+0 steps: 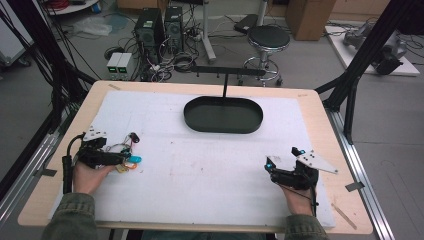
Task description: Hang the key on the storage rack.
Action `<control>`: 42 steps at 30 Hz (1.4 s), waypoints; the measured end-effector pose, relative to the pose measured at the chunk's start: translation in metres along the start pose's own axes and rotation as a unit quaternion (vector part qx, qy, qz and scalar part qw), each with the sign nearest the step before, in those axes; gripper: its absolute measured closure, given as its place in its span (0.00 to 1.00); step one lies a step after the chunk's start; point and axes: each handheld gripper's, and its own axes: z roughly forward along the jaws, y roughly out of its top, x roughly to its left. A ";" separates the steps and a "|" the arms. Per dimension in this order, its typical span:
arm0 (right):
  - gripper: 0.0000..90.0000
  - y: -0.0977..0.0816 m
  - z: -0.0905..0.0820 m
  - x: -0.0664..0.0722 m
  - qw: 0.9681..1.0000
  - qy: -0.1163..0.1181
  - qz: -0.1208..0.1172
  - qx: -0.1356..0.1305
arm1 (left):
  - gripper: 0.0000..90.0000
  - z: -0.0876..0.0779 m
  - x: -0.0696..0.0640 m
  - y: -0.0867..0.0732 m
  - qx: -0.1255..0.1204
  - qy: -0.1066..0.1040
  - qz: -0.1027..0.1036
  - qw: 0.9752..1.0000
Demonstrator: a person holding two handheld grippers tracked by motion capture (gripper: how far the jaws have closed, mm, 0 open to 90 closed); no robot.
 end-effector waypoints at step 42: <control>0.01 -0.001 0.003 0.004 1.000 0.004 -0.016 0.014 | 0.54 0.018 -0.004 0.002 0.074 -0.016 -0.008 0.997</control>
